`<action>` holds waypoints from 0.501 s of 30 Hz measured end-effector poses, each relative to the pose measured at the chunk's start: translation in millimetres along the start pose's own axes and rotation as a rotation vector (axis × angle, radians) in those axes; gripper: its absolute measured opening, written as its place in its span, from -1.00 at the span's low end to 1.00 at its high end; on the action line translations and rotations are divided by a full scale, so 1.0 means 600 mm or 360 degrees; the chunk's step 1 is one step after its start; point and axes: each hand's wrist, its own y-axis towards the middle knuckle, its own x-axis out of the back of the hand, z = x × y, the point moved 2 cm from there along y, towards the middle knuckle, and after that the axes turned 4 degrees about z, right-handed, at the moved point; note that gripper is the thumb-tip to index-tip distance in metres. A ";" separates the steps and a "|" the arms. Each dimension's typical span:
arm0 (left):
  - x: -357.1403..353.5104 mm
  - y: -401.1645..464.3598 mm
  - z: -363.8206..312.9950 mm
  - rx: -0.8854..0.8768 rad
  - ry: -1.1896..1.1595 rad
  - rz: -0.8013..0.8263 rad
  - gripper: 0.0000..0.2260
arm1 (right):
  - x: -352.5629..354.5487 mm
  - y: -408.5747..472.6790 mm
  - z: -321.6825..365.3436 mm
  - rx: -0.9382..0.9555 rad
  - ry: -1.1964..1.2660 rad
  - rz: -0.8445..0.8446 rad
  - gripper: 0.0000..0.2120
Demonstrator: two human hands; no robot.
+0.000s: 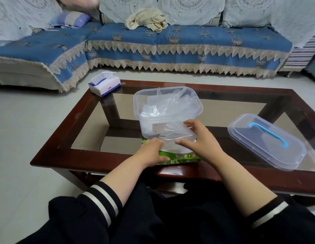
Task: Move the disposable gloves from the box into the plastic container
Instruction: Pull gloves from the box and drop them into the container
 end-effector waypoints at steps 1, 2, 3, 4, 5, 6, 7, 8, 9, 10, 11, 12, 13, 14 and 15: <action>-0.001 0.000 0.000 0.0036 0.0044 0.0000 -0.46 | -0.004 -0.001 -0.005 0.0007 -0.0166 0.0004 -0.55; 0.000 -0.002 -0.002 0.0074 0.0070 0.0007 -0.45 | -0.008 0.000 -0.008 0.0042 -0.0276 -0.0041 -0.63; -0.001 -0.005 -0.008 0.0093 0.0087 0.0022 -0.45 | -0.005 -0.001 -0.009 0.0080 -0.0315 -0.0126 -0.76; -0.001 -0.008 -0.010 0.0098 0.0106 0.0032 -0.43 | -0.004 0.000 -0.008 0.0106 -0.0294 -0.0209 -0.85; 0.001 -0.009 -0.013 0.0089 0.0133 0.0045 -0.42 | 0.000 0.002 -0.007 0.0135 -0.0251 -0.0296 -0.87; 0.002 -0.010 -0.013 0.0072 0.0146 0.0053 -0.43 | 0.001 0.004 -0.008 0.0157 -0.0199 -0.0360 -0.87; 0.003 -0.011 -0.014 0.0062 0.0144 0.0052 -0.45 | 0.001 0.005 -0.008 0.0179 -0.0148 -0.0407 -0.88; 0.004 -0.011 -0.014 0.0060 0.0131 0.0054 -0.47 | 0.000 0.005 -0.006 0.0184 -0.0080 -0.0432 -0.87; 0.004 -0.011 -0.015 0.0058 0.0122 0.0052 -0.49 | -0.003 0.004 -0.005 0.0172 -0.0003 -0.0443 -0.85; 0.004 -0.010 -0.017 0.0052 0.0140 0.0046 -0.50 | -0.004 0.004 -0.004 0.0155 0.0086 -0.0462 -0.84; 0.003 -0.010 -0.019 0.0044 0.0158 0.0035 -0.51 | -0.003 0.003 0.001 0.0160 0.0150 -0.0495 -0.82; 0.002 -0.010 -0.020 0.0041 0.0178 0.0031 -0.51 | 0.000 0.003 0.008 0.0182 0.0199 -0.0553 -0.82; 0.002 -0.009 -0.021 0.0037 0.0195 0.0033 -0.50 | 0.006 0.004 0.016 0.0207 0.0241 -0.0633 -0.82; 0.001 -0.007 -0.022 0.0035 0.0202 0.0036 -0.51 | 0.016 0.007 0.026 0.0209 0.0302 -0.0704 -0.82; 0.002 -0.006 -0.023 0.0033 0.0202 0.0037 -0.51 | 0.027 0.012 0.035 0.0191 0.0389 -0.0752 -0.81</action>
